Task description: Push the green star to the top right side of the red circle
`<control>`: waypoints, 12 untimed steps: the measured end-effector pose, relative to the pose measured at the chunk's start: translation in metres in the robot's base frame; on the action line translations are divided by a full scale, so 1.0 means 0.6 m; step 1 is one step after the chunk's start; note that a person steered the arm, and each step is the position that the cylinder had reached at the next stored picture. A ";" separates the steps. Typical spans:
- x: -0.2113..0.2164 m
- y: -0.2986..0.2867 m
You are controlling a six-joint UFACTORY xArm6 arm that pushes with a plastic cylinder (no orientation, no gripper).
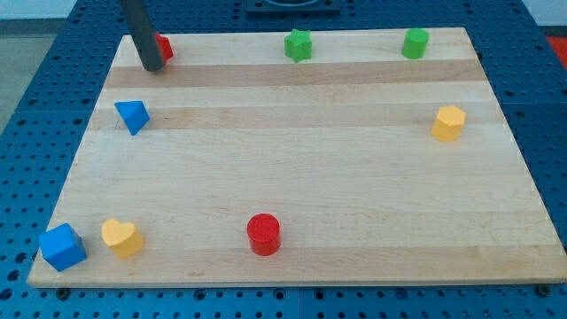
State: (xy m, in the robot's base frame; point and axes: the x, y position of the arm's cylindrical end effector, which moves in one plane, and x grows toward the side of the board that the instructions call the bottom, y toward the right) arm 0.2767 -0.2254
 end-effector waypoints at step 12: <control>-0.119 0.369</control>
State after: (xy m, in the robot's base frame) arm 0.2054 -0.0042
